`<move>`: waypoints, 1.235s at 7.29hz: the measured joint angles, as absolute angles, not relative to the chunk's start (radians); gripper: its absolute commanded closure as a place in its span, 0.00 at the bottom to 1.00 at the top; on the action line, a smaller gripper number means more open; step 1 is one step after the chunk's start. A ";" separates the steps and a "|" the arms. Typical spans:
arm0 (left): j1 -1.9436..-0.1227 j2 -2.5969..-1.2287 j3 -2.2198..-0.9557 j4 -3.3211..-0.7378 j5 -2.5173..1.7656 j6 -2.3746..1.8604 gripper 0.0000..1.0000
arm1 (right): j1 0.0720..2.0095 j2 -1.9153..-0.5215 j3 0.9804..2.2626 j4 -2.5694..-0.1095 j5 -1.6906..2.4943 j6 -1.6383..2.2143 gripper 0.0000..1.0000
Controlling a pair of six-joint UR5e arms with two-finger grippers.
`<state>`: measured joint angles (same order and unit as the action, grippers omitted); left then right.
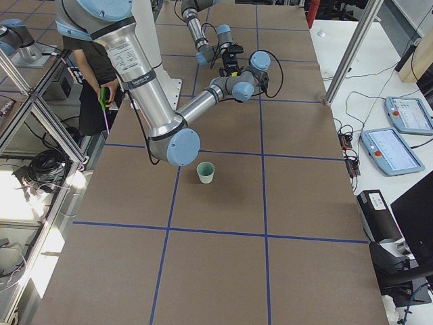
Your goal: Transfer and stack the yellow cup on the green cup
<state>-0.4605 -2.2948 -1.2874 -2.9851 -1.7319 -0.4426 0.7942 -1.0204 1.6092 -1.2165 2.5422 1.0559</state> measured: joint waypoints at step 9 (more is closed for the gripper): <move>-0.459 -2.304 -1.288 -2.985 -1.732 -0.449 0.45 | 0.791 -1.010 1.620 -1.214 2.560 1.060 0.73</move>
<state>-0.4586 -2.3039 -1.2879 -2.9846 -1.7319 -0.4494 0.7913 -1.0102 1.6201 -1.2136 2.5596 1.0600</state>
